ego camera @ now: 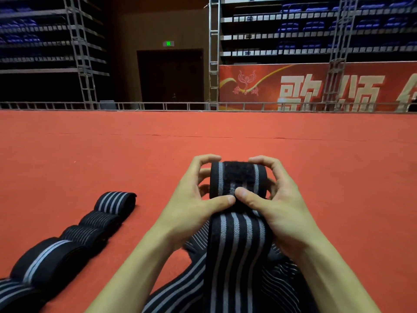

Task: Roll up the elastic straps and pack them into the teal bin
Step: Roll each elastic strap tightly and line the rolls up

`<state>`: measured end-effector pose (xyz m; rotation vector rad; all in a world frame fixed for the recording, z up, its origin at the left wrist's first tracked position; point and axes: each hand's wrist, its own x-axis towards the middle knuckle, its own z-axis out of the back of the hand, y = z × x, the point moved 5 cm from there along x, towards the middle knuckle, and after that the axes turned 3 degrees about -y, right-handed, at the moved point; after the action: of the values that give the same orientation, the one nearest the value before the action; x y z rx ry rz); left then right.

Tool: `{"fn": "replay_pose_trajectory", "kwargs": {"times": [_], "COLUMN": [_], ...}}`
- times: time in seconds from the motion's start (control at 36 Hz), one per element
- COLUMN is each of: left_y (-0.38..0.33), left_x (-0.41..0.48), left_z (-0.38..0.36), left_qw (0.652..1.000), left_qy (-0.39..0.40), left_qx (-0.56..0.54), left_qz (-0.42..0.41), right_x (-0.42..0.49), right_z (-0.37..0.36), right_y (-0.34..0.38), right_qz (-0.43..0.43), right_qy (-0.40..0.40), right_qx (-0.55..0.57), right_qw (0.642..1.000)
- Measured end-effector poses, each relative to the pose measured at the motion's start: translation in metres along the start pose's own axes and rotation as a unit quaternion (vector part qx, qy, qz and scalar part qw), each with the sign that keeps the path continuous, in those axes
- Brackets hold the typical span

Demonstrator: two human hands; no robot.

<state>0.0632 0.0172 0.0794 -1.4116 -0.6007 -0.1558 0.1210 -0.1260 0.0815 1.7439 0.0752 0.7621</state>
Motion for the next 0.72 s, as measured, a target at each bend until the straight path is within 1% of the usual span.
{"fn": "replay_pose_trajectory", "kwargs": {"times": [0.11,0.22,0.36,0.47,0.53,0.58,0.64,0.72], "left_y": [0.002,-0.001,-0.006,-0.009,-0.009,-0.006,-0.004,-0.002], "left_x": [0.0,0.0,0.0,0.002,0.002,0.002,0.001,0.001], "left_z": [-0.002,-0.001,0.001,0.001,-0.002,-0.005,-0.007,-0.007], "left_qw": [0.999,0.998,1.0,0.996,0.994,0.996,0.998,0.994], "left_qy": [0.038,0.037,0.008,-0.011,-0.004,0.002,0.009,0.024], "left_qx": [-0.007,-0.029,-0.002,0.054,0.062,0.047,0.01,-0.109], "left_qz": [0.028,0.032,-0.007,-0.071,-0.087,-0.082,-0.065,-0.015], "right_x": [-0.001,-0.001,-0.001,-0.001,0.001,0.002,0.002,0.001], "right_z": [0.0,-0.002,-0.003,-0.007,-0.006,-0.003,-0.001,0.0], "right_y": [0.001,0.001,-0.002,-0.005,-0.006,-0.006,-0.005,-0.004], "right_qz": [0.001,-0.02,-0.055,-0.1,-0.09,-0.073,-0.061,-0.05], "right_qy": [0.014,0.028,0.035,0.05,0.029,0.008,0.006,0.015], "right_qx": [0.005,0.024,0.039,0.096,0.07,0.06,0.067,0.077], "right_qw": [1.0,0.999,0.997,0.989,0.993,0.995,0.996,0.996]}}
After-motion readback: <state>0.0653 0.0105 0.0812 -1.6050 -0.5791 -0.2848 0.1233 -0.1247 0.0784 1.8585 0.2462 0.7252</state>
